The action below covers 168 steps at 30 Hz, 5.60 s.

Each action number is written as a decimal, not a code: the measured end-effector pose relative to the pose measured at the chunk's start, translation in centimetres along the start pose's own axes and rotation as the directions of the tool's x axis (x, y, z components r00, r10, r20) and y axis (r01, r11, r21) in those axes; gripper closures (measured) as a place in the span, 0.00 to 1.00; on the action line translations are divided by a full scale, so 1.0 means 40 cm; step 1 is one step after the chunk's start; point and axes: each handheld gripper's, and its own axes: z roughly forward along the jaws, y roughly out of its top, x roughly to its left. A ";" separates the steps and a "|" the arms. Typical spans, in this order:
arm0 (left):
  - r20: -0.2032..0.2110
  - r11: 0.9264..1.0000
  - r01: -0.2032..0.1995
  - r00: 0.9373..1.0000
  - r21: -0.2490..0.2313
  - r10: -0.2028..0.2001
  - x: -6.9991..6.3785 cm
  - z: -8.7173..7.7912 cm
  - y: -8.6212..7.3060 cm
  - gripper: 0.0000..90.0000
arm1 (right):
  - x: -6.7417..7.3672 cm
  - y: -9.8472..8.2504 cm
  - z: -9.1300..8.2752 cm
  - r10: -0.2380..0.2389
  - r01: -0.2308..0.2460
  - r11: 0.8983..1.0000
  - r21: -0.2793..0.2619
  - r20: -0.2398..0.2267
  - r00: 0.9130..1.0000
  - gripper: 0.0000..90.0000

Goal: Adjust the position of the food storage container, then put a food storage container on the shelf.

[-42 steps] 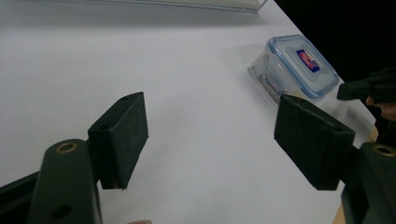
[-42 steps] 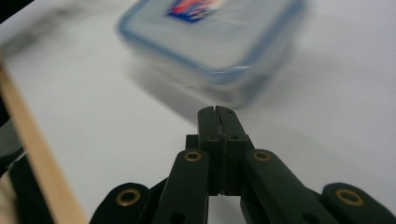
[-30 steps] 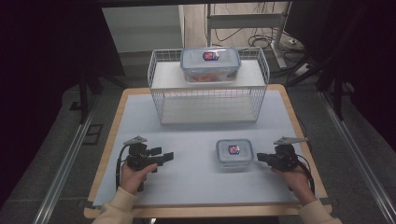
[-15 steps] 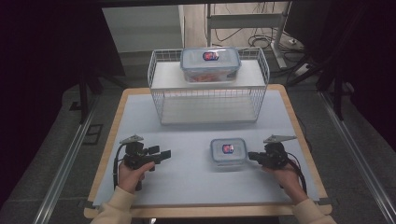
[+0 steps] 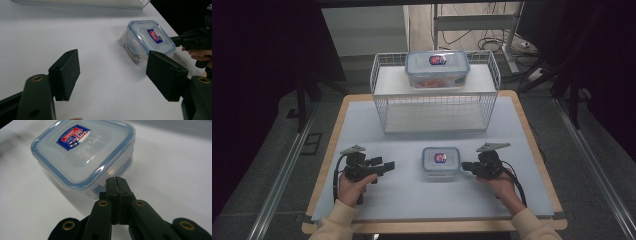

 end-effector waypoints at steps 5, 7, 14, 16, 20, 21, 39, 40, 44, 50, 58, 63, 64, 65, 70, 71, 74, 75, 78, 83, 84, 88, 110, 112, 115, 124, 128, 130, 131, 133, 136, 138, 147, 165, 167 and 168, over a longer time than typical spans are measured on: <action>-0.003 1.000 -0.003 1.000 0.009 0.003 -0.002 0.006 -0.001 0.30 | 0.009 0.004 0.013 -0.017 0.017 1.000 -0.008 0.003 1.000 1.00; -0.002 1.000 -0.003 1.000 0.010 0.003 -0.002 0.008 0.000 0.30 | 0.010 0.006 0.016 -0.030 0.030 0.999 -0.013 0.004 1.000 1.00; 0.001 1.000 -0.001 1.000 0.002 0.001 -0.005 0.001 0.000 0.30 | 0.011 0.002 -0.006 -0.022 0.022 0.999 -0.046 0.003 1.000 1.00; 0.003 1.000 -0.002 1.000 0.005 0.002 -0.005 0.000 0.000 0.30 | 0.011 0.003 -0.022 -0.031 0.031 0.998 -0.061 -0.002 1.000 1.00; 0.002 1.000 -0.002 1.000 0.002 0.002 -0.005 0.000 0.001 0.30 | 0.003 -0.002 -0.044 -0.028 0.027 0.997 -0.077 -0.007 1.000 1.00; 0.001 1.000 -0.002 1.000 0.000 0.002 -0.006 0.000 0.001 0.30 | -0.001 -0.005 -0.049 -0.025 0.024 0.997 -0.078 -0.007 1.000 1.00; 0.016 1.000 -0.016 1.000 -0.016 0.016 -0.027 -0.003 0.008 0.30 | -0.032 -0.007 -0.074 0.061 -0.069 0.993 -0.091 -0.097 0.993 0.65; 0.012 1.000 -0.015 1.000 -0.015 0.015 -0.027 -0.001 0.008 0.29 | -0.034 -0.007 -0.073 0.069 -0.079 0.993 -0.091 -0.106 0.992 0.63; 0.020 1.000 0.007 1.000 -0.005 -0.007 -0.033 0.013 0.009 0.25 | -0.037 -0.005 -0.073 0.095 -0.106 0.990 -0.093 -0.109 0.989 0.49; 0.043 1.000 -0.003 0.999 0.025 0.002 -0.063 0.057 0.023 0.21 | -0.037 0.014 -0.074 0.153 -0.166 0.981 -0.105 -0.120 0.981 0.36; 0.112 0.997 0.022 0.993 0.079 -0.030 -0.093 0.139 0.046 0.19 | -0.051 0.028 -0.056 0.223 -0.243 0.966 -0.090 -0.185 0.957 0.30; 0.153 0.990 0.074 0.984 0.122 -0.092 -0.094 0.188 0.060 0.20 | -0.052 0.036 -0.024 0.251 -0.268 0.961 -0.062 -0.203 0.947 0.28; 0.160 0.988 0.088 0.981 0.125 -0.108 -0.094 0.197 0.063 0.21 | -0.052 0.039 -0.018 0.257 -0.274 0.960 -0.056 -0.207 0.944 0.28; 0.163 0.986 0.105 0.979 0.130 -0.125 -0.095 0.206 0.065 0.21 | -0.052 0.043 -0.011 0.260 -0.276 0.960 -0.052 -0.207 0.943 0.27; 0.173 0.979 0.126 0.973 0.161 -0.154 -0.085 0.240 0.066 0.23 | -0.045 0.057 0.027 0.271 -0.281 0.960 -0.020 -0.208 0.940 0.27; 0.173 0.978 0.125 0.973 0.165 -0.154 -0.084 0.245 0.064 0.24 | -0.045 0.058 0.036 0.276 -0.285 0.959 -0.012 -0.208 0.938 0.27; 0.175 0.976 0.121 0.973 0.183 -0.153 -0.078 0.254 0.061 0.29 | -0.045 0.058 0.057 0.303 -0.306 0.952 0.016 -0.210 0.930 0.27; 0.176 0.975 0.119 0.973 0.186 -0.152 -0.077 0.255 0.060 0.30 | -0.044 0.058 0.063 0.305 -0.308 0.951 0.021 -0.211 0.929 0.27; 0.191 0.972 0.124 0.968 0.200 -0.163 -0.075 0.259 0.056 0.32 | -0.040 0.058 0.077 0.314 -0.314 0.949 0.034 -0.224 0.923 0.29; 0.194 0.967 0.139 0.964 0.215 -0.181 -0.069 0.268 0.046 0.36 | -0.039 0.056 0.080 0.336 -0.334 0.941 0.052 -0.248 0.909 0.37; 0.192 0.966 0.135 0.965 0.222 -0.179 -0.069 0.270 0.044 0.38 | -0.039 0.054 0.079 0.334 -0.333 0.942 0.051 -0.255 0.907 0.38; 0.202 0.967 0.139 0.962 0.212 -0.182 -0.069 0.264 0.043 0.43 | -0.045 0.050 0.072 0.352 -0.353 0.934 0.050 -0.270 0.896 0.45; 0.195 0.992 0.043 0.979 0.118 -0.065 -0.115 0.212 0.002 0.57 | -0.006 0.021 0.018 0.255 -0.275 0.961 -0.037 -0.272 0.928 0.57; 0.198 0.993 0.039 0.978 0.114 -0.061 -0.117 0.212 0.002 0.57 | -0.005 0.021 0.015 0.253 -0.274 0.961 -0.043 -0.268 0.930 0.57; 0.199 0.994 0.032 0.979 0.105 -0.052 -0.120 0.211 0.006 0.57 | -0.006 0.023 0.009 0.249 -0.272 0.961 -0.051 -0.269 0.930 0.57; 0.200 0.996 0.018 0.979 0.083 -0.034 -0.132 0.198 0.020 0.57 | 0.002 0.038 -0.006 0.218 -0.248 0.965 -0.085 -0.263 0.940 0.57; 0.200 0.998 0.002 0.980 0.067 -0.015 -0.143 0.196 0.031 0.57 | 0.002 0.044 -0.018 0.208 -0.241 0.965 -0.099 -0.263 0.942 0.57; 0.201 0.998 -0.005 0.980 0.064 -0.008 -0.146 0.194 0.036 0.57 | 0.001 0.047 -0.025 0.203 -0.238 0.965 -0.109 -0.262 0.943 0.57; 0.200 0.998 -0.005 0.980 0.062 -0.008 -0.147 0.194 0.037 0.57 | 0.001 0.048 -0.026 0.202 -0.238 0.965 -0.113 -0.263 0.944 0.57; 0.201 0.998 -0.008 0.980 0.059 -0.004 -0.149 0.192 0.040 0.57 | 0.002 0.050 -0.028 0.198 -0.235 0.965 -0.119 -0.262 0.945 0.57; 0.214 0.999 -0.008 0.977 0.045 -0.001 -0.149 0.187 0.048 0.57 | 0.001 0.058 -0.036 0.197 -0.237 0.964 -0.124 -0.270 0.942 0.58; 0.216 0.999 -0.012 0.976 0.042 0.003 -0.149 0.184 0.056 0.57 | 0.003 0.068 -0.043 0.184 -0.227 0.964 -0.138 -0.268 0.946 0.58; 0.216 0.999 -0.024 0.976 0.030 0.018 -0.152 0.182 0.093 0.56 | -0.001 0.095 -0.052 0.181 -0.227 0.961 -0.157 -0.263 0.948 0.58; 0.202 0.996 -0.086 0.975 -0.038 0.092 -0.194 0.134 0.215 0.56 | 0.009 0.205 -0.119 0.125 -0.182 0.956 -0.228 -0.244 0.962 0.58; 0.204 0.994 -0.095 0.974 -0.048 0.103 -0.195 0.130 0.227 0.56 | 0.009 0.219 -0.124 0.118 -0.177 0.955 -0.238 -0.242 0.963 0.58; 0.202 0.993 -0.103 0.973 -0.050 0.111 -0.197 0.126 0.236 0.56 | 0.011 0.226 -0.127 0.115 -0.174 0.955 -0.242 -0.240 0.964 0.58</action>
